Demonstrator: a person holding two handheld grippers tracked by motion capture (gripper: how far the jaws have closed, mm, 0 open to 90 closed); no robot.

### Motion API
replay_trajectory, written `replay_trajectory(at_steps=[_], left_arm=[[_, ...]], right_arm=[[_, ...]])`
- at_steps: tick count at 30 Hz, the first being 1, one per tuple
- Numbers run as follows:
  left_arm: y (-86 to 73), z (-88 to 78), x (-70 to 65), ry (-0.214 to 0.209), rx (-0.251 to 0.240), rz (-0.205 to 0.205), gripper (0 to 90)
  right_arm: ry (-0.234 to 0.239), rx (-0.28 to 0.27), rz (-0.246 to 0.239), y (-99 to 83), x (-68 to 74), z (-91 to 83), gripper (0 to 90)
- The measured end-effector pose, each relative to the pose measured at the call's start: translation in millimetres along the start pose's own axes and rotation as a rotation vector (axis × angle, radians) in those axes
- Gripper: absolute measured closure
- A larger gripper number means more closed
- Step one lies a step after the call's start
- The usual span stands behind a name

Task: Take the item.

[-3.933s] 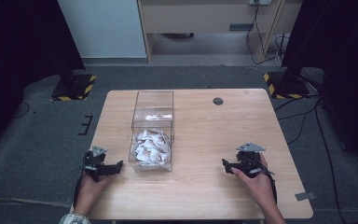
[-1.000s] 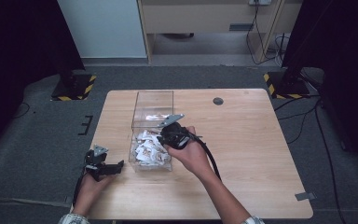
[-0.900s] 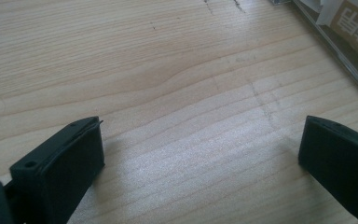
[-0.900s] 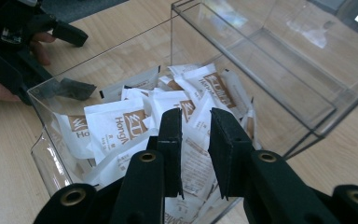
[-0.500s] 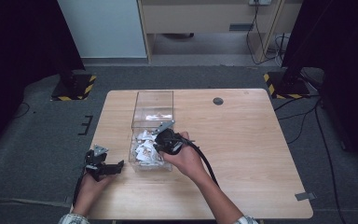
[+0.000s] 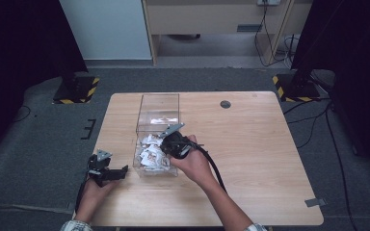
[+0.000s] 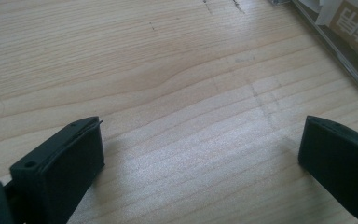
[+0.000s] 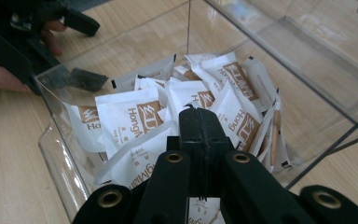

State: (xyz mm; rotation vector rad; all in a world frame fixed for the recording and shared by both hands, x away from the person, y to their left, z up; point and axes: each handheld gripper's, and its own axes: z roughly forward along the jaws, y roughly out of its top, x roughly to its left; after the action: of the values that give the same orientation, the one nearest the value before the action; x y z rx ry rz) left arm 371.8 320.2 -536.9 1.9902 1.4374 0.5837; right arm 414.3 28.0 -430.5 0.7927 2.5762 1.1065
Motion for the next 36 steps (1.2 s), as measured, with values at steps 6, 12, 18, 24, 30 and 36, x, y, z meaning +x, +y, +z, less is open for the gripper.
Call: replay_trajectory(at_steps=[6,12,18,24,30,36], left_arm=[[0.0,0.0,0.0,0.000,0.000,0.000,0.0],[0.0,0.0,0.0,0.000,0.000,0.000,0.0],[0.0,0.0,0.0,0.000,0.000,0.000,0.0],[0.0,0.0,0.0,0.000,0.000,0.000,0.0],[0.0,0.1,0.0,0.000,0.000,0.000,0.0],[0.0,0.0,0.0,0.000,0.000,0.000,0.0]], right_arm=[[0.003,-0.047,0.014,6.8,-1.9,-16.1,90.0],[0.008,-0.073,0.013,13.9,-1.2,-26.9,90.0],[0.009,-0.104,0.019,19.7,-2.0,-37.2,90.0],[0.000,-0.119,0.024,21.9,-5.3,-45.9,90.0],[0.002,-0.131,0.032,21.3,-9.3,-52.3,90.0],[0.004,-0.147,0.029,22.2,-9.9,-58.2,90.0]])
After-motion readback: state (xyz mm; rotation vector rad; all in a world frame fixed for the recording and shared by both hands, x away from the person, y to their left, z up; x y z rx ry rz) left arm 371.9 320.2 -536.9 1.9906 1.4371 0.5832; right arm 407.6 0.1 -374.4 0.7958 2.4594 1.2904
